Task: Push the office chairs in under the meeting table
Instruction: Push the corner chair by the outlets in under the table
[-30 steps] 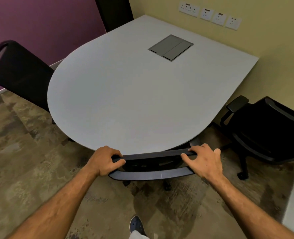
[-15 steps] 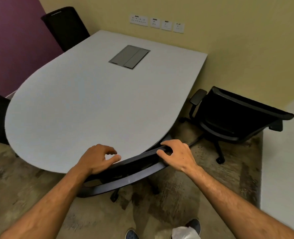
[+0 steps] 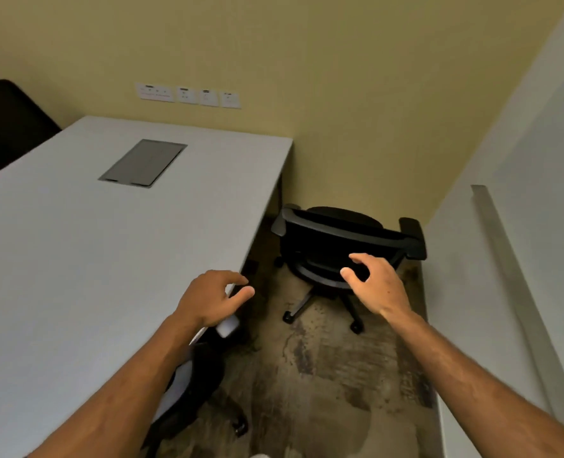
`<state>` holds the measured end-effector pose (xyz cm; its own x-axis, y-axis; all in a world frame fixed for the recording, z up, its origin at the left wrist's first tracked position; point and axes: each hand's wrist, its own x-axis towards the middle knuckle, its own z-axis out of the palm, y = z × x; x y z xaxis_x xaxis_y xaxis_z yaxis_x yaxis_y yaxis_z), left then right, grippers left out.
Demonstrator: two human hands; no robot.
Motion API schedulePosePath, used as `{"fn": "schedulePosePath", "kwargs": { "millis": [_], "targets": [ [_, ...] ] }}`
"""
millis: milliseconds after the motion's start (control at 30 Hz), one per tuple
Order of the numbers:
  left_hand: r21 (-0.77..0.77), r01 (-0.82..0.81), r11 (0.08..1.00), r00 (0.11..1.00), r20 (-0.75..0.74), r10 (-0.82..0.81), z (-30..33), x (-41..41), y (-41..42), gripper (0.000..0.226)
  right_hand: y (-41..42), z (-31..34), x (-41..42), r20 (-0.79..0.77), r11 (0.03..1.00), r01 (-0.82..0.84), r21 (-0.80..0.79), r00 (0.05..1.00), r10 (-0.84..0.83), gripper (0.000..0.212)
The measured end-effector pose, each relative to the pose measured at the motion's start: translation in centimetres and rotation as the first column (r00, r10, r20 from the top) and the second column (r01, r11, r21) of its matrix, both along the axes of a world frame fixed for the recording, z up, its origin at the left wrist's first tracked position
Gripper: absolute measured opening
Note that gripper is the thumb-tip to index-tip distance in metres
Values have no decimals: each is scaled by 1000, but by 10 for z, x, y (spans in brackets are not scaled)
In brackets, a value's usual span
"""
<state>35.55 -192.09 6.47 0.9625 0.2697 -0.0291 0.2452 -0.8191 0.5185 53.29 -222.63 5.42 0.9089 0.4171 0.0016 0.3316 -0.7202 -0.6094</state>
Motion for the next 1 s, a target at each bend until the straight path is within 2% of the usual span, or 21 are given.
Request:
{"fn": "schedulePosePath", "kwargs": {
  "millis": [267,467,567,733,800,900,1000],
  "targets": [
    [85,129,988,992,3,-129,-1,170,-23,47,-57,-17,119,-40,971,240,-21,970,-240,50],
    [95,199,975,979,32,-203,-33,289,-15,46,-42,-54,196,7,965,220,-141,975,-221,53],
    [160,281,946,959,-29,-280,-55,348,-3,53,-29,-78,240,-21,944,185,-272,980,-198,55],
    [183,435,881,885,-267,-382,-93,390,21,65,-18,-103,273,-67,905,138,-402,981,-179,48],
    [145,386,911,902,-265,-340,-104,390,30,62,-17,-110,272,-32,890,159,-428,981,-190,51],
    [130,361,923,910,-263,-319,-109,385,33,73,-16,-114,262,31,891,190,-413,980,-194,58],
    [133,381,915,902,-271,-337,-106,379,31,84,-18,-114,252,38,894,192,-405,980,-193,48]
  ]
}}
